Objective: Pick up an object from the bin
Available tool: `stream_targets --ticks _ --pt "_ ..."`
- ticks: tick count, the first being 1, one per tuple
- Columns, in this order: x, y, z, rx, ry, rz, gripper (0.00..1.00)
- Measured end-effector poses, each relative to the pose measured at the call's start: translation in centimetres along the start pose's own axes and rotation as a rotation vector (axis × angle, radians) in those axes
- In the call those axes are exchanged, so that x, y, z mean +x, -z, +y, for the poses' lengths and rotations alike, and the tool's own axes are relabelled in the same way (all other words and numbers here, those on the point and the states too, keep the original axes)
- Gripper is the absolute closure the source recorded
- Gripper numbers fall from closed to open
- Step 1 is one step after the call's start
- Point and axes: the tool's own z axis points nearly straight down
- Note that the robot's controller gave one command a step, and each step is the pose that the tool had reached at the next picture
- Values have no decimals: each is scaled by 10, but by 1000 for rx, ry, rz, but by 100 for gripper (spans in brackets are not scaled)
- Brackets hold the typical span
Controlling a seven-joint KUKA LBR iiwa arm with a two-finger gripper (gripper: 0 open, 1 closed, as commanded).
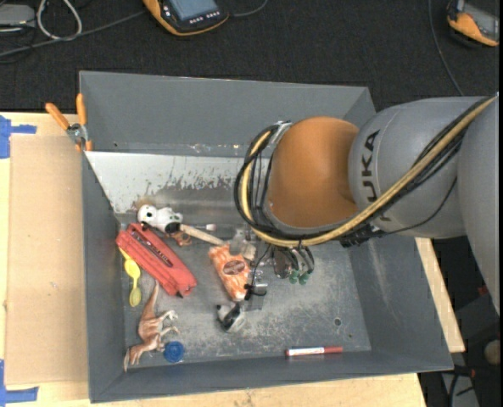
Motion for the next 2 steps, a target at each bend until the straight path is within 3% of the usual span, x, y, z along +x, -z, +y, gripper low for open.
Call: stream_targets --ticks 1,2 --pt "-2 5 0 -1 -2 -7 0" --pt "-9 -19 -11 -1 43 -4 0"
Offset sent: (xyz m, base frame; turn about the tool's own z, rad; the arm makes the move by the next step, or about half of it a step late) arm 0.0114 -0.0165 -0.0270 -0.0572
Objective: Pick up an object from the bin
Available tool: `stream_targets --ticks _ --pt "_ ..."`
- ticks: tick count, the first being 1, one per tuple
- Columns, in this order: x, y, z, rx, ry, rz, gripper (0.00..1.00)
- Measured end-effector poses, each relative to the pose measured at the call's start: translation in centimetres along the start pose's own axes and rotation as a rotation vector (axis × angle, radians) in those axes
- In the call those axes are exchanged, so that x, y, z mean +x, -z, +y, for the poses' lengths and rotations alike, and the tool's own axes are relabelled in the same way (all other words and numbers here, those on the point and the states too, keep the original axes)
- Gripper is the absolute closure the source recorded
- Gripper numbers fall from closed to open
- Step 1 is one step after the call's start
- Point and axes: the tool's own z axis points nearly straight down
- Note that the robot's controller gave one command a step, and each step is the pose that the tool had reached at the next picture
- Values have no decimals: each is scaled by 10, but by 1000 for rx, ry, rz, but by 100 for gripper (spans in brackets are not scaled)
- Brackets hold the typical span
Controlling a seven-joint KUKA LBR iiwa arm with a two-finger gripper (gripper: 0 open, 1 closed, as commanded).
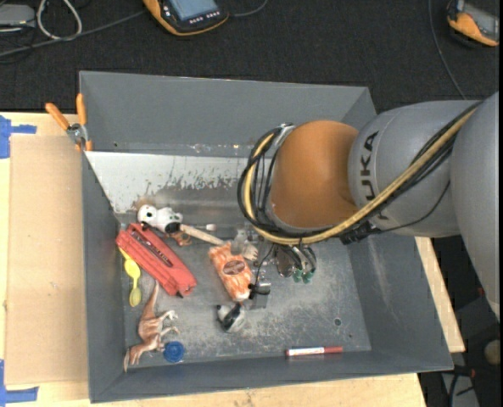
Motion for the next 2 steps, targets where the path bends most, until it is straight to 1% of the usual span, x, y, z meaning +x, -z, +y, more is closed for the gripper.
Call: stream_targets --ticks 1,2 --pt "1 -11 -7 0 236 -2 0" --pt "-5 -24 -14 -1 187 1 0"
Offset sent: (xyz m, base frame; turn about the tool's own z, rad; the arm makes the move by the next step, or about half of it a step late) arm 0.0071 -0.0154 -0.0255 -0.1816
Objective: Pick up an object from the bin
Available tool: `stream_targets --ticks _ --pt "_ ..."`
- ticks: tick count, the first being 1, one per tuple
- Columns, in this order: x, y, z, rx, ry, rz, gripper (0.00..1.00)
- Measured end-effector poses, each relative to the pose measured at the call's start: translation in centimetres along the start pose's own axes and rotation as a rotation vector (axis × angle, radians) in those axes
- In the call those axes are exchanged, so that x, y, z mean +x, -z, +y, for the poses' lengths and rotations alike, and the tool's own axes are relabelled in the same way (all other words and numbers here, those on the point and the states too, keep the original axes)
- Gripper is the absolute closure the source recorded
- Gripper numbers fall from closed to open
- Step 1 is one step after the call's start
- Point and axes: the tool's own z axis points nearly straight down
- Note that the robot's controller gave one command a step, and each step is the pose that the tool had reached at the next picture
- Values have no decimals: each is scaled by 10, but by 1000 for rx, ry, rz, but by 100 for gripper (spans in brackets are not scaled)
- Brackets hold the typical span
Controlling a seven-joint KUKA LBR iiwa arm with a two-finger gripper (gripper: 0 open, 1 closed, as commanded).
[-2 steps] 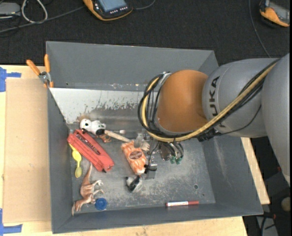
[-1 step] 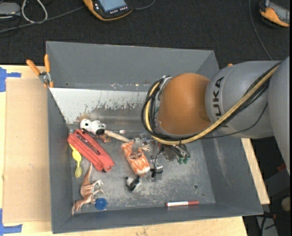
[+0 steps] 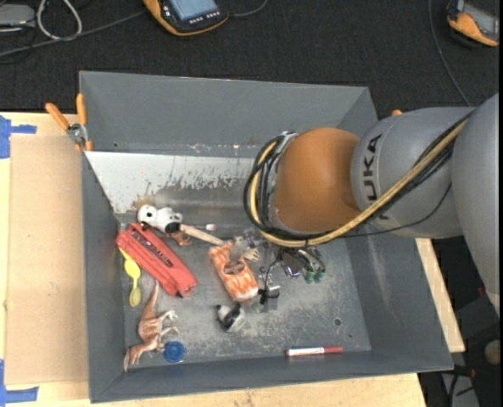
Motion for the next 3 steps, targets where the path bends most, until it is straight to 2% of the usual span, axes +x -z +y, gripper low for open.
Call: stream_targets --ticks 1,2,3 --pt "0 -3 2 0 211 -1 0" --pt "-1 -16 -4 -1 134 1 0" --pt "-5 -13 -6 -2 325 -1 100"
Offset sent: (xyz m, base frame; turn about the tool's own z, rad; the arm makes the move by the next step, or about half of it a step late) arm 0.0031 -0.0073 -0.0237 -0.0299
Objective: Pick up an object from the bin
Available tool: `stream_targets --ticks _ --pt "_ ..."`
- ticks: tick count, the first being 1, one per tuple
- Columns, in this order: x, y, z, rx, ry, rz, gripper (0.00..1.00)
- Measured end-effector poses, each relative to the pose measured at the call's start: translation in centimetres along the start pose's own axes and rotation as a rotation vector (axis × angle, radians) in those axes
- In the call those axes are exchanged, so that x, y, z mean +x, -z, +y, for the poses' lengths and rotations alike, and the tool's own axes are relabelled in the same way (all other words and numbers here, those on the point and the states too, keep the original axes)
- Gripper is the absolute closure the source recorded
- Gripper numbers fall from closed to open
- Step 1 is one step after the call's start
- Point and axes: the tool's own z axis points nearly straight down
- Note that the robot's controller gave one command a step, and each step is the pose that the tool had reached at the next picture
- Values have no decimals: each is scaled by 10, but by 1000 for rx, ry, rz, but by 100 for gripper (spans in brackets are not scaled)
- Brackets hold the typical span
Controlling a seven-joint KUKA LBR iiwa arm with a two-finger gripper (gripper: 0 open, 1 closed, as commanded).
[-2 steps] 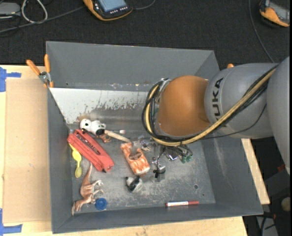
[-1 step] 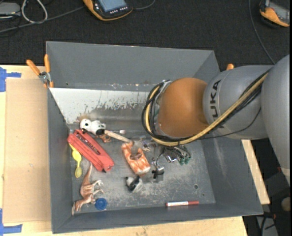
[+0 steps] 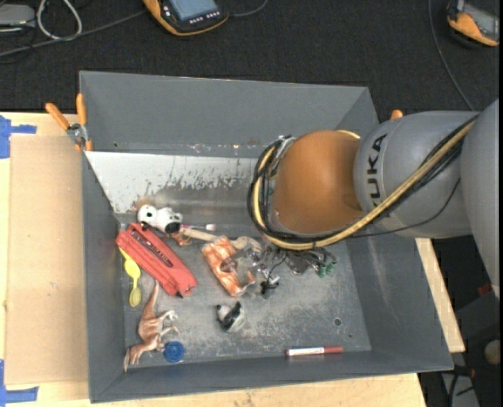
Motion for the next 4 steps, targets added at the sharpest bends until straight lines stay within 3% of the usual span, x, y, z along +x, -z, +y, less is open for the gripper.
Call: stream_targets --ticks 1,2,3,4 --pt "0 0 0 0 -1 0 100" --pt "-19 63 3 -2 63 3 100" --pt "-22 35 -22 2 193 -3 100" --pt "-19 79 -6 -7 177 7 100"
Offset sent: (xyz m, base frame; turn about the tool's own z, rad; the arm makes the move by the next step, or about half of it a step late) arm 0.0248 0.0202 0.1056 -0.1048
